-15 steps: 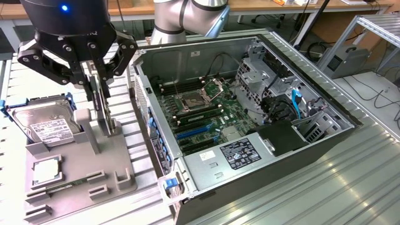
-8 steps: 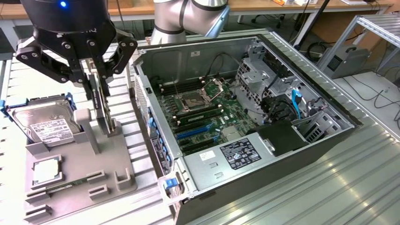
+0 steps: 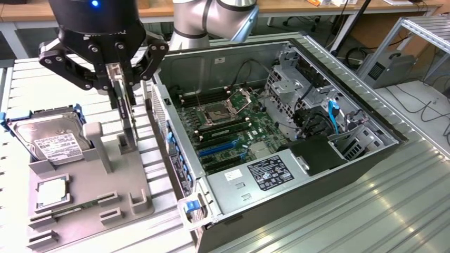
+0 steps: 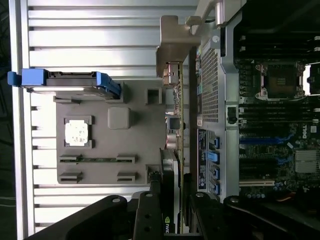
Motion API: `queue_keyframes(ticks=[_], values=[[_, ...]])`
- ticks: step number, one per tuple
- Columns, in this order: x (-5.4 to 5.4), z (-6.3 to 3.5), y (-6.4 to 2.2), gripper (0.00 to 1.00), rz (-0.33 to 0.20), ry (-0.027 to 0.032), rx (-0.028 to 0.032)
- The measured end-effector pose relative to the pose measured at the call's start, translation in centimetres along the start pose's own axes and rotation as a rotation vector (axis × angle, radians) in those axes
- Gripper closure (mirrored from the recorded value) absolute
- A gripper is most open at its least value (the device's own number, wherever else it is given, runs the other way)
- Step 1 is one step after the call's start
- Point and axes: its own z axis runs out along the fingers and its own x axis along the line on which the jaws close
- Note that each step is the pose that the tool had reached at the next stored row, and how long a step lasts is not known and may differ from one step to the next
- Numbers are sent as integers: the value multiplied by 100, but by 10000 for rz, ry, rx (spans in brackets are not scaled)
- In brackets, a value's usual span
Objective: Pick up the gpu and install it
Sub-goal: 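Pick up the gpu and move the gpu toward the slot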
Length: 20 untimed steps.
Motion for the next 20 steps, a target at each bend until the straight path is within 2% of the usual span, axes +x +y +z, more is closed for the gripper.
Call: queue_keyframes(ticks=[6,13,20], values=[[-172,5,9,73,0,0,0],[-466,13,27,73,0,0,0],[-678,18,38,73,0,0,1]])
